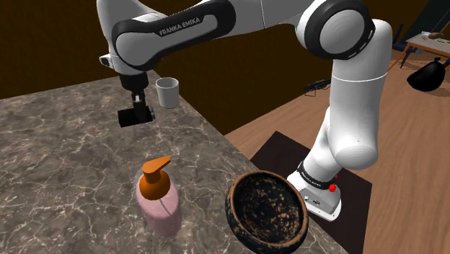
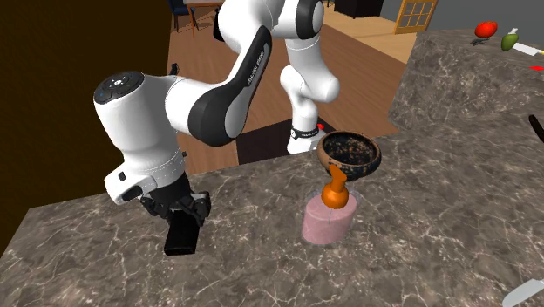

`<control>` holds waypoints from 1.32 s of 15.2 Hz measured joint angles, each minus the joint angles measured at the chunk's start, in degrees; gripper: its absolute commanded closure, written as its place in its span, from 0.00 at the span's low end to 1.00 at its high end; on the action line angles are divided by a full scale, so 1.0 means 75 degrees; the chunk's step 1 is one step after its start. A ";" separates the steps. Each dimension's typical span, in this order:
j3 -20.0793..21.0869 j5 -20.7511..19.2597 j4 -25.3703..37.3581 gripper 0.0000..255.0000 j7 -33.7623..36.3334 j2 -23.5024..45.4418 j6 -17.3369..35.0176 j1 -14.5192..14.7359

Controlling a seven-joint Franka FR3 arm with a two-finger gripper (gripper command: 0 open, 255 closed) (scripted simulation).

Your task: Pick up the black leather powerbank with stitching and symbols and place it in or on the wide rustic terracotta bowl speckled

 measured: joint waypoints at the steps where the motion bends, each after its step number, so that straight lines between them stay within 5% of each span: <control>1: 0.0001 0.0005 0.0060 1.00 -0.0007 -0.0022 -0.0082 -0.0004; 20: 0.0034 0.0044 0.1733 1.00 -0.0002 -0.0223 -0.1951 0.0033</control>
